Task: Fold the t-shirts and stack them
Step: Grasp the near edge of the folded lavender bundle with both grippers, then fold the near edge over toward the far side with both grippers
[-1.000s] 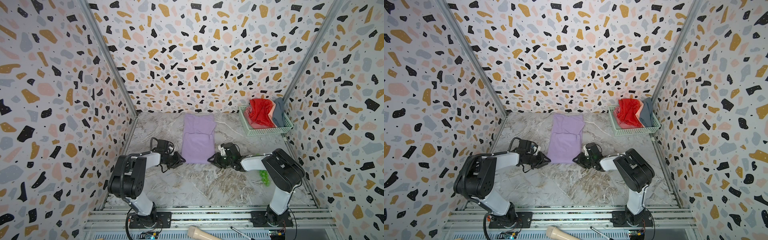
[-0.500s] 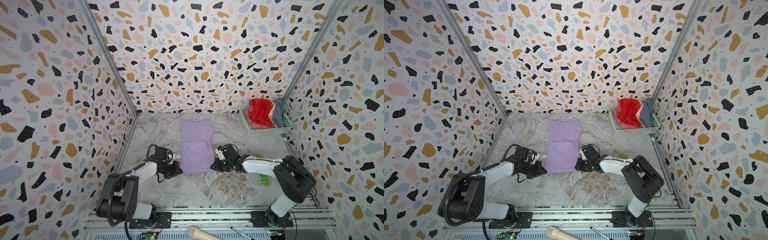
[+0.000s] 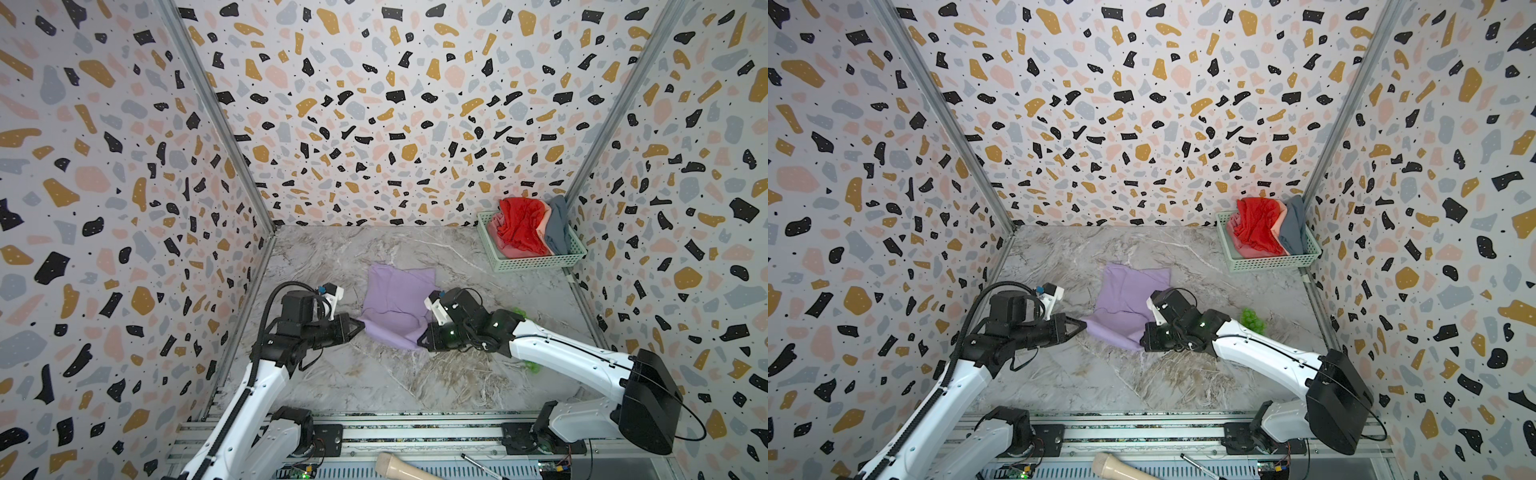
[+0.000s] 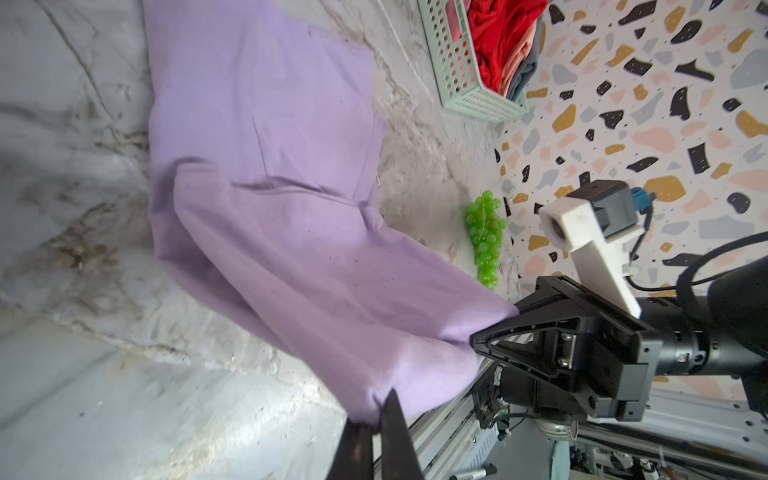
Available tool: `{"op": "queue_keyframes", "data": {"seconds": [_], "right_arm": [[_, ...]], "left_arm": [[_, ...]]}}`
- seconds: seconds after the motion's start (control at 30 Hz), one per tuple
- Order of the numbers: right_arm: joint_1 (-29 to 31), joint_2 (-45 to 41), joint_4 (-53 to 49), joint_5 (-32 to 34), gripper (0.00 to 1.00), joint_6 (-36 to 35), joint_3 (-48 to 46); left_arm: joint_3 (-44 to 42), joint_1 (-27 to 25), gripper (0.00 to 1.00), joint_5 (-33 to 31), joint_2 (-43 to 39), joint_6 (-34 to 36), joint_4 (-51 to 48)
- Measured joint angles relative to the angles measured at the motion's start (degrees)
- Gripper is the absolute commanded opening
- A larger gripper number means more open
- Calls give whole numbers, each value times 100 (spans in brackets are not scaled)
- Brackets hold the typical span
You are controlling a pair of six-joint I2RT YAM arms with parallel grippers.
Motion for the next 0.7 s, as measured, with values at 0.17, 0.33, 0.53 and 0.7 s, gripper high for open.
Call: {"op": "queue_keyframes", "data": {"seconds": [0.17, 0.33, 0.53, 0.7], "right_arm": [[-688, 361, 179, -66, 5, -7, 459], [-1322, 1084, 490, -376, 5, -72, 916], [-1952, 2461, 708, -826, 7, -295, 2076], [-2337, 4037, 601, -752, 60, -560, 3661]], "left_arm": [[501, 2, 0, 2, 752, -343, 562], [1331, -2, 0, 2, 1853, -400, 1054], [2468, 2, 0, -31, 3696, -271, 1384], [3821, 31, 22, -295, 5600, -157, 1427]]}}
